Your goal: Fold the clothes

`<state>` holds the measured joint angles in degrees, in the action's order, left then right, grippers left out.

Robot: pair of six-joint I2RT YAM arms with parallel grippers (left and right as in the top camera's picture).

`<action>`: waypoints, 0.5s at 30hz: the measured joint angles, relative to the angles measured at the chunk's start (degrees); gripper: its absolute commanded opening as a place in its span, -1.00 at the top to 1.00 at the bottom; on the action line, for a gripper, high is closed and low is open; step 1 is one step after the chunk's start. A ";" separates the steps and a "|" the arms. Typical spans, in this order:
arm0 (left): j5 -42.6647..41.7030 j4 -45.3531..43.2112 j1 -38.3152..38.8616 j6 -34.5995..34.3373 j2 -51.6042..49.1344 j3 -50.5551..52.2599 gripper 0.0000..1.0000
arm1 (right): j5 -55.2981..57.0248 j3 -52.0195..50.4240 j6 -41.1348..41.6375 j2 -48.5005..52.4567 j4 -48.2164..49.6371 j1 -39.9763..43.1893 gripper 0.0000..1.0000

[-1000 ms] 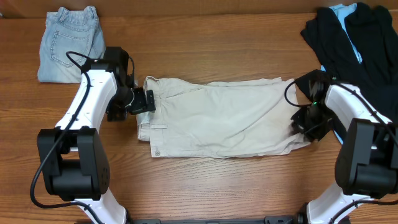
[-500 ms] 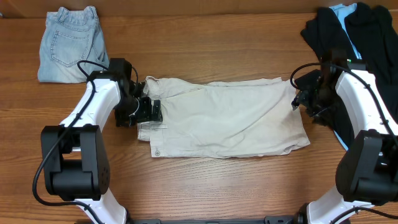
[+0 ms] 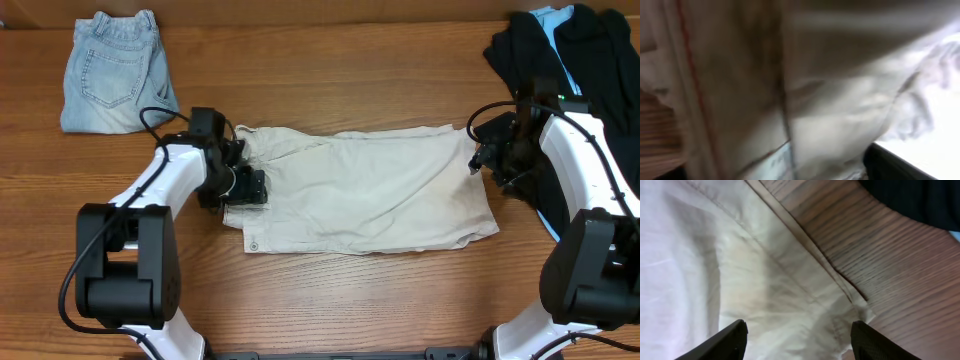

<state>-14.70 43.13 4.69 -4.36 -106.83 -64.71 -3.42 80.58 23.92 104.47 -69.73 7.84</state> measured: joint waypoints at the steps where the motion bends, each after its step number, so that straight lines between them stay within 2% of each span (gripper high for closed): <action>1: 0.15 -0.83 0.70 -0.42 0.00 0.26 0.31 | -0.24 0.00 0.02 0.00 0.15 0.00 -0.37; 3: 0.13 -2.47 2.23 -1.55 -0.02 0.76 0.74 | -1.18 0.00 -0.07 0.00 1.25 0.00 -0.37; 4: -0.04 -3.21 3.06 -1.75 -0.13 1.05 0.88 | -1.97 0.02 -0.42 0.00 1.90 0.00 -0.36; 10: -0.42 -7.15 6.51 -2.97 -0.11 1.36 0.92 | -10.10 2.86 -4.87 0.00 2.84 0.00 -0.32; 15: -1.42 -6.54 5.38 -2.99 -0.17 1.05 0.92 | -14.14 8.81 -7.50 -0.02 1.73 0.00 -0.32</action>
<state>-16.12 36.60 10.07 -7.35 -107.00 -63.66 -17.56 89.38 16.43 104.44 -68.01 7.84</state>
